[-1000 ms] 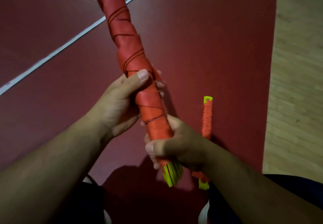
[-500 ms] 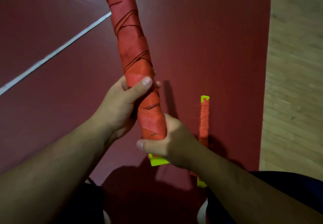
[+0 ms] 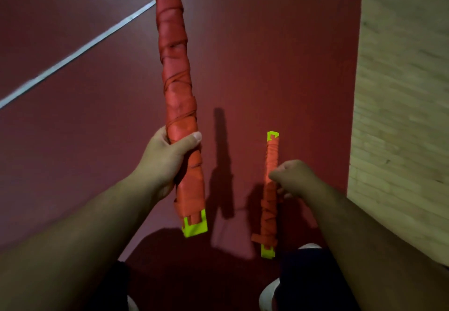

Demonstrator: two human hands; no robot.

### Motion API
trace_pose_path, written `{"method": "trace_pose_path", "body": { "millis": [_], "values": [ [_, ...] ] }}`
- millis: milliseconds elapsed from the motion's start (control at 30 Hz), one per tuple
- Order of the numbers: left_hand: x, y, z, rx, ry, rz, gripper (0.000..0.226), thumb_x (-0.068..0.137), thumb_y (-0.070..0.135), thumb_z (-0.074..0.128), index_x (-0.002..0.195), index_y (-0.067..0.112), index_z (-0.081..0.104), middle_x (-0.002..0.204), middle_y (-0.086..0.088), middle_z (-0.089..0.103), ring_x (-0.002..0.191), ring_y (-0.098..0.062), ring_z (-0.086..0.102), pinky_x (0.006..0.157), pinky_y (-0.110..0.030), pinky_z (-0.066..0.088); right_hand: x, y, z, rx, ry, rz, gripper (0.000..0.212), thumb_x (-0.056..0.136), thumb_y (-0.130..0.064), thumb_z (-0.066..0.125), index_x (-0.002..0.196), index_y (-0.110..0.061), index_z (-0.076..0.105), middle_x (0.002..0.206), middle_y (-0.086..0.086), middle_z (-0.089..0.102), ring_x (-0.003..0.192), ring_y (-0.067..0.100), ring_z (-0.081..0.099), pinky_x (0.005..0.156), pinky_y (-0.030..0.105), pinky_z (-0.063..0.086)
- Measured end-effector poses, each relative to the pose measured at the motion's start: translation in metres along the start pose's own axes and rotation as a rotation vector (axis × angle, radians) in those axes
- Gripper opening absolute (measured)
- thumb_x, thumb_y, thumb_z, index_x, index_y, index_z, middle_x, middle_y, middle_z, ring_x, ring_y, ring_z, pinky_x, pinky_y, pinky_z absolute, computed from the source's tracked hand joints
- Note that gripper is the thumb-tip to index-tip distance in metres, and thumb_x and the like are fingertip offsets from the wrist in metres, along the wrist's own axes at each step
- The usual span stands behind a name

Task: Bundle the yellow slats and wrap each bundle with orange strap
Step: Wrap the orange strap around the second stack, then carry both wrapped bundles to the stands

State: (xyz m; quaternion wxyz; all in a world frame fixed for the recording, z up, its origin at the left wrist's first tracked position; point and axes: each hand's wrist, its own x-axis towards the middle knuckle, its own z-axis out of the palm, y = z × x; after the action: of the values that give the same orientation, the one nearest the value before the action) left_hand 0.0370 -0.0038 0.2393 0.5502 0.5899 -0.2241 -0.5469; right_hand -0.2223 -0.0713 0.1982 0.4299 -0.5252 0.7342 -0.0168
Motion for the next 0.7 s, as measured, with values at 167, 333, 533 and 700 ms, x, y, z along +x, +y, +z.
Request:
{"method": "trace_pose_path", "body": {
  "millis": [167,333,533,700],
  "values": [
    [0.023,-0.041,0.001,0.133,0.040,-0.073,0.034,0.087,0.015,0.075,0.116,0.006,0.060,0.094,-0.018,0.067,0.073,-0.024,0.064,0.059,-0.032,0.054,0.050,0.071,0.034,0.063,0.066,0.219,0.027,0.085,-0.030,0.064,0.067,-0.010,0.062,0.064,0.008,0.061,0.057,0.026,0.057,0.055,0.032,0.047],
    [0.056,-0.082,0.017,0.214,-0.016,-0.116,0.036,0.084,0.014,0.078,0.114,0.007,0.059,0.090,-0.015,0.065,0.070,-0.021,0.063,0.060,-0.033,0.054,0.101,0.128,0.082,-0.004,0.072,0.316,0.077,0.055,-0.069,0.069,0.099,-0.005,0.068,0.092,0.012,0.072,0.085,0.031,0.069,0.069,0.034,0.053],
    [0.102,-0.142,0.013,0.418,-0.044,-0.184,0.037,0.083,0.016,0.079,0.113,0.017,0.058,0.087,-0.002,0.065,0.071,-0.012,0.061,0.060,-0.028,0.050,0.152,0.138,0.108,-0.074,0.092,0.500,0.120,0.059,-0.065,0.082,0.145,-0.002,0.026,0.141,0.024,0.042,0.127,0.040,0.048,0.095,0.043,0.046],
    [0.126,-0.171,0.008,0.523,-0.063,-0.281,0.040,0.081,0.018,0.080,0.114,0.020,0.058,0.093,-0.004,0.068,0.072,-0.010,0.062,0.061,-0.025,0.053,0.201,0.139,0.132,-0.113,0.133,0.527,0.138,0.061,-0.067,0.080,0.155,-0.012,-0.006,0.161,0.021,0.006,0.143,0.044,0.027,0.111,0.053,0.034]
  ]
}}
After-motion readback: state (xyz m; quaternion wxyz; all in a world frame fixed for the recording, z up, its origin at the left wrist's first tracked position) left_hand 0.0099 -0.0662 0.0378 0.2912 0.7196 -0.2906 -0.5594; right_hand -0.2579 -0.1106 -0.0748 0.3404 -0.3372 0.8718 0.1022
